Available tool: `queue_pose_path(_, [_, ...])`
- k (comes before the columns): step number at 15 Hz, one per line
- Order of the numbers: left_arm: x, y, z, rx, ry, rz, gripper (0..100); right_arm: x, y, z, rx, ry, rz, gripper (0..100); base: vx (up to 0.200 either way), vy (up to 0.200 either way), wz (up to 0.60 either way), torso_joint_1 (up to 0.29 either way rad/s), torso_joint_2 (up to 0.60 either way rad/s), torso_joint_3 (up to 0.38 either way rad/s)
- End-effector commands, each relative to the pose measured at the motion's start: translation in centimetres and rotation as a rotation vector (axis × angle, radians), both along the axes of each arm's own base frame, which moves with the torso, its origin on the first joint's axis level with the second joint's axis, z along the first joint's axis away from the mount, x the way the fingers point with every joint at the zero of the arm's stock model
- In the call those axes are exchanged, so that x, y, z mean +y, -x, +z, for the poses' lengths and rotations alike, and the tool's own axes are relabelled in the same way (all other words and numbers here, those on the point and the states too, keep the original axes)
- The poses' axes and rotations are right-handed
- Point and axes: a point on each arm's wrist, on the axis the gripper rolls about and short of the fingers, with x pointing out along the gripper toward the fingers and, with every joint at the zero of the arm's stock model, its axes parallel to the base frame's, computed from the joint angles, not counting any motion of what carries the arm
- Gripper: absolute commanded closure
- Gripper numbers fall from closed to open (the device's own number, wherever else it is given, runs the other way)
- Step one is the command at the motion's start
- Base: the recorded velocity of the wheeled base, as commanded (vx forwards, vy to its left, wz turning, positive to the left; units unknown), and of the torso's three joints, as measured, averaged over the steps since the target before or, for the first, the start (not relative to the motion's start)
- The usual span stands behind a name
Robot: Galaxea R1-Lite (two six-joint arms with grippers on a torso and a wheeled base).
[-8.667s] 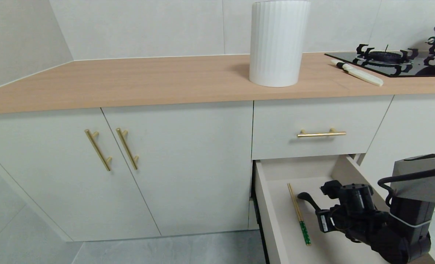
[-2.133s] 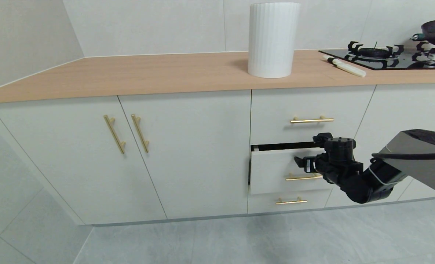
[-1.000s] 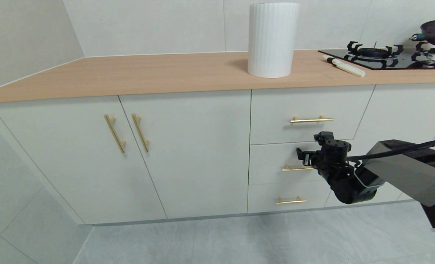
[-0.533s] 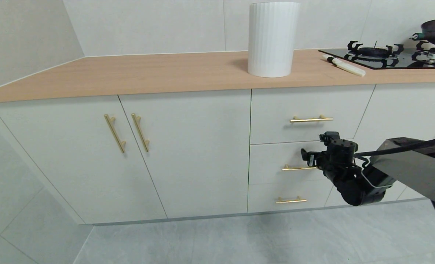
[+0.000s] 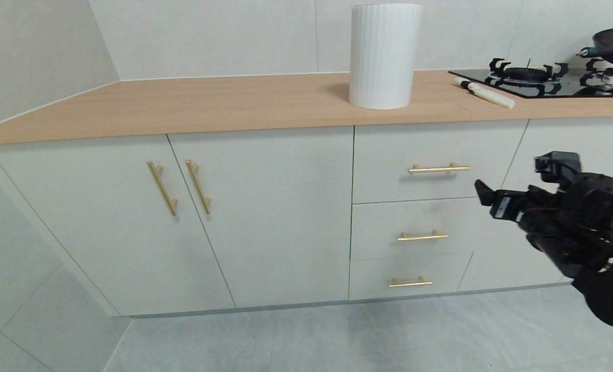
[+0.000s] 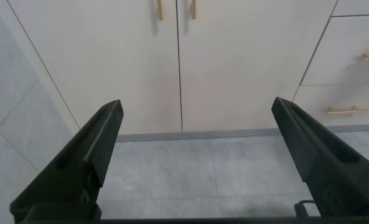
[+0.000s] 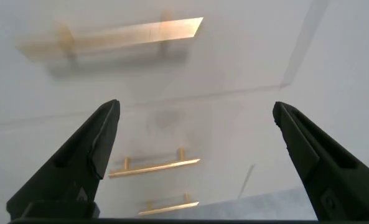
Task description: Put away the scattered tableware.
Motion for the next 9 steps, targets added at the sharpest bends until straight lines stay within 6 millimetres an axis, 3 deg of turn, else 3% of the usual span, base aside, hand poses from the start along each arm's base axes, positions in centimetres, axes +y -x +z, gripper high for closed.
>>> queue_pose_path(1, [0.0,0.0,0.0,0.000,0.000,0.001,0,-2.1,11.1,4.5,-0.166,-0.014,-0.057,0,0.000,0.000,0.00,0.000,0.00,0.000])
queue_pose_path(3, [0.0,0.0,0.0,0.000,0.000,0.001,0,-3.7,15.9,3.7,-0.181,-0.007,-0.111,0,0.000,0.000,0.00,0.000,0.00,0.000])
queue_pose_path(4, [0.0,0.0,0.0,0.000,0.000,0.001,0,-4.2,17.3,3.3,-0.187,-0.006,-0.130,0,0.000,0.000,0.00,0.000,0.00,0.000])
queue_pose_path(9, [0.0,0.0,0.0,0.000,0.000,0.001,0,-5.4,27.1,1.7,-0.244,0.081,-0.236,0,0.000,0.000,0.00,0.000,0.00,0.000])
